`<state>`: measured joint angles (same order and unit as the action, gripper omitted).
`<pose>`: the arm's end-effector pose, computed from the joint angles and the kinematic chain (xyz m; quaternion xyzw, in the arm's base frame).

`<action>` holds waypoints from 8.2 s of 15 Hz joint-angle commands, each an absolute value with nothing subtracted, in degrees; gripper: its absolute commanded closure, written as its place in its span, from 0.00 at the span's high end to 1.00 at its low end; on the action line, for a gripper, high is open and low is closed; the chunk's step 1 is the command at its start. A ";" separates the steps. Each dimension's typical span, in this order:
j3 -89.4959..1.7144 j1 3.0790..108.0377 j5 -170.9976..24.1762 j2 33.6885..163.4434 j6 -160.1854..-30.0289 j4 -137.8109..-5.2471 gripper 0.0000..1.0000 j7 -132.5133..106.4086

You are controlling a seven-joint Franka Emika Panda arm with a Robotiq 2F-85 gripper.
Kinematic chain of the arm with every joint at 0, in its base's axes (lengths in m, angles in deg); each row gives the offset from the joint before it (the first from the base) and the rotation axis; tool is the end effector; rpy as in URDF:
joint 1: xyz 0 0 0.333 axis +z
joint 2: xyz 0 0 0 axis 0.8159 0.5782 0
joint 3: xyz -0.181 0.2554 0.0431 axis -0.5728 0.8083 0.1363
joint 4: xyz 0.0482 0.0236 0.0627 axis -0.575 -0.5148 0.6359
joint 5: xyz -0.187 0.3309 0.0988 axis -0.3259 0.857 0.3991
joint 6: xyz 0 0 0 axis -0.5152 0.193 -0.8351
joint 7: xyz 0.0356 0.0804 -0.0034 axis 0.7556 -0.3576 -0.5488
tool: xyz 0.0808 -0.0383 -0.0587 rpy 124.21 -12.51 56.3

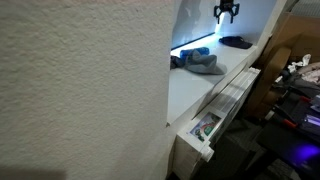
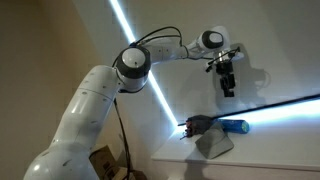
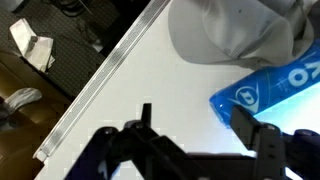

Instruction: Move the white hat to the left, put the black hat on top of it, and move the shirt to the right

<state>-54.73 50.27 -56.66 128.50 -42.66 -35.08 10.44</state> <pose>0.7091 -0.1500 0.3685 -0.9106 0.3777 0.1673 0.0096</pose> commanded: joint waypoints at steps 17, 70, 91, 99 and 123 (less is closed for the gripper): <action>-68.92 46.03 -54.48 127.54 -83.13 -54.64 1.00 29.83; -54.02 26.79 -56.87 145.98 -85.55 -31.94 1.00 52.63; -54.97 27.63 -57.41 145.64 -88.02 -32.56 1.00 56.05; -55.42 29.41 -57.26 146.31 -102.36 -36.07 1.00 55.71; -56.09 31.31 -60.11 150.23 -78.39 -26.27 1.00 48.03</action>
<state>-56.08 31.34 -60.13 150.24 -78.34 -26.27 47.93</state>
